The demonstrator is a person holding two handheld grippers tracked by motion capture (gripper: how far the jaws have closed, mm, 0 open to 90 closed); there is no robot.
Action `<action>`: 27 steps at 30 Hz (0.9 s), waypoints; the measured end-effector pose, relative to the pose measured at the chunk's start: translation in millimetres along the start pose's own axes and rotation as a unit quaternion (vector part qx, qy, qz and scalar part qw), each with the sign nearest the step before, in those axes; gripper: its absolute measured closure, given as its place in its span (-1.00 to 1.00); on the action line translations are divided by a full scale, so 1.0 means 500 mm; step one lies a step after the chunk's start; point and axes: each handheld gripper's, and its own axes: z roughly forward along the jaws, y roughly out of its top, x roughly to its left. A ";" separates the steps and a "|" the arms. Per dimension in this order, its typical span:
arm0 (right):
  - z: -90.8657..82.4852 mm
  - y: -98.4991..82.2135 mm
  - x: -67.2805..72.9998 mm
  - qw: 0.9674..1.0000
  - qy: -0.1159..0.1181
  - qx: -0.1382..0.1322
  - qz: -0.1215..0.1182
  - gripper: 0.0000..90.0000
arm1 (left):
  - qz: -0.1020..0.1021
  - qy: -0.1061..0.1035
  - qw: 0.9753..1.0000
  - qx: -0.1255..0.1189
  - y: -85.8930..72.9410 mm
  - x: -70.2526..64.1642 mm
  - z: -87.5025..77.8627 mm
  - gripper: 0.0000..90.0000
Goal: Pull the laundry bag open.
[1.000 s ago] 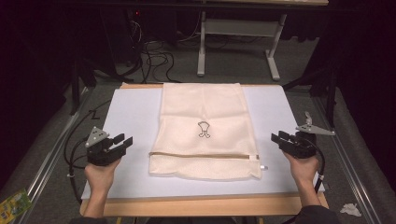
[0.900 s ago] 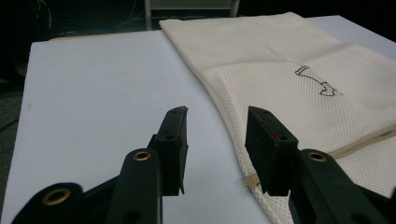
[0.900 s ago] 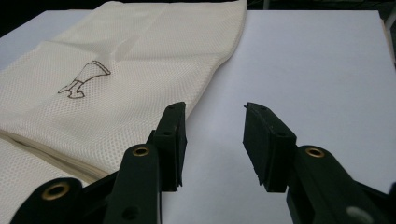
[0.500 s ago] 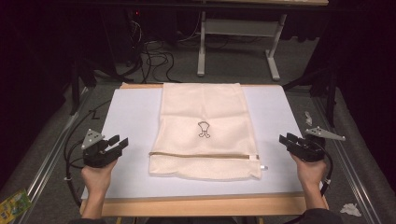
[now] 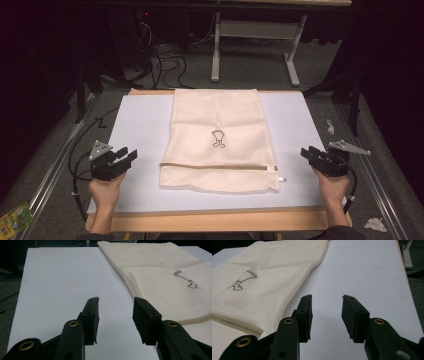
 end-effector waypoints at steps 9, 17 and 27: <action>0.010 -0.016 -0.009 1.000 -0.011 0.007 0.005 0.37 | -0.006 0.006 1.000 0.013 -0.012 0.009 0.020 0.24; 0.022 -0.025 -0.014 1.000 -0.019 0.018 0.009 0.38 | -0.007 0.014 1.000 0.022 -0.017 0.012 0.040 0.23; 0.041 -0.028 -0.014 0.999 -0.030 0.027 0.002 0.39 | -0.008 0.020 0.999 0.031 -0.025 0.014 0.065 0.22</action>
